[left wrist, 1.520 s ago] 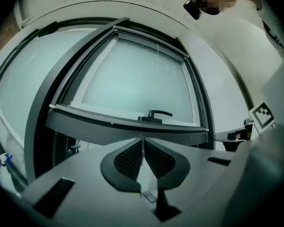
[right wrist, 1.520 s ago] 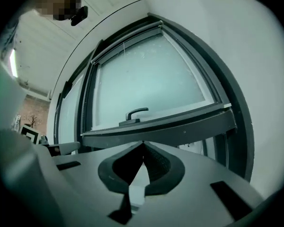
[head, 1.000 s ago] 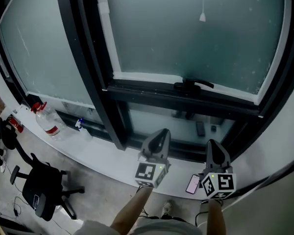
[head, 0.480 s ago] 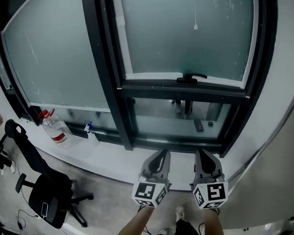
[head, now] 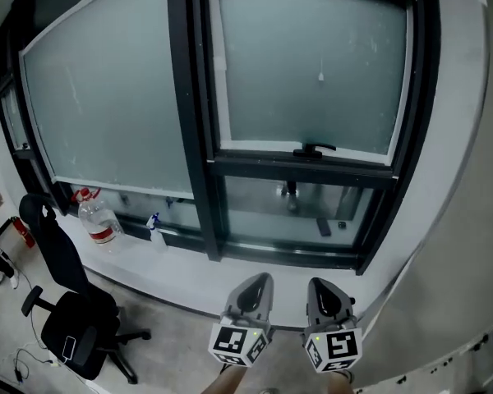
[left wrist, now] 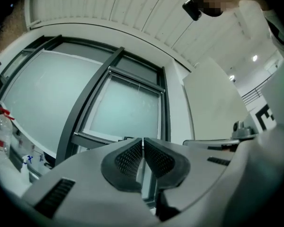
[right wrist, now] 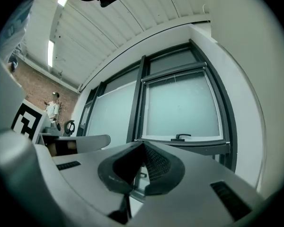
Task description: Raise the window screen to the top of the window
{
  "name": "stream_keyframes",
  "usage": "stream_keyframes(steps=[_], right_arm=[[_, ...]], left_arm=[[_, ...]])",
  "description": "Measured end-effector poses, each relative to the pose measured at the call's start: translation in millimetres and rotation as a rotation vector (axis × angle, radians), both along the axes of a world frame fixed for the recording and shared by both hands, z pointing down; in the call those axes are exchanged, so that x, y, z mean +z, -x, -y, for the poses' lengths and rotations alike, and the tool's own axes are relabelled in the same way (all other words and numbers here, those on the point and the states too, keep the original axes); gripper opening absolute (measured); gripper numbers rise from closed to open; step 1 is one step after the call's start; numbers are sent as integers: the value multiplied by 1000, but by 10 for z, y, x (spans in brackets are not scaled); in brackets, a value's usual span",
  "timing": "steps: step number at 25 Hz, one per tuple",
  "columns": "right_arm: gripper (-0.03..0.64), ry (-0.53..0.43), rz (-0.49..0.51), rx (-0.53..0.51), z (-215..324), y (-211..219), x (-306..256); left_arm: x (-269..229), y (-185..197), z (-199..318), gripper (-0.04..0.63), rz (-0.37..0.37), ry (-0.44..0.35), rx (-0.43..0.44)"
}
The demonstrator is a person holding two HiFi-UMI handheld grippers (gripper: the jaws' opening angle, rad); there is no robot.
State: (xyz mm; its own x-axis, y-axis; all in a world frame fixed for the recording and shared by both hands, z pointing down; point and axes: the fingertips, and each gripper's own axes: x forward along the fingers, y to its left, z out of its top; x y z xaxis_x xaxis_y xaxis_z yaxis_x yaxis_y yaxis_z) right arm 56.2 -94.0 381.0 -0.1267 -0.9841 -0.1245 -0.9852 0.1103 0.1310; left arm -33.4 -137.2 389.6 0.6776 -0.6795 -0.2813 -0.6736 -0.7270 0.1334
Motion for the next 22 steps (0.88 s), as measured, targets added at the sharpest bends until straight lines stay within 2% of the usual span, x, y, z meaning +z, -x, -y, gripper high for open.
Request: stream_keyframes(steps=[4,7,10,12,14,16,22], right_arm=[[6,-18,-1,-7,-579,86,-73],[6,-17,-9,-4,-1203,55,-51],[6,13,-10,-9,-1996,48,94],[6,42,-23,-43,-2508,61,161],[6,100,-85,-74,-2983,70,190],[6,145,-135,-58,-3314,85,148],[6,141,-112,-15,-3651,614,58]], left_arm=[[-124,96,-567,15,-6,-34,-11],[-121,-7,-1151,15,-7,-34,8],[-12,-64,-1988,15,23,-28,20],[66,-1,-2523,14,70,-39,12],[161,156,-2910,3,113,-19,2],[175,348,-3138,3,103,19,-1],[30,986,-3481,3,51,0,-52]])
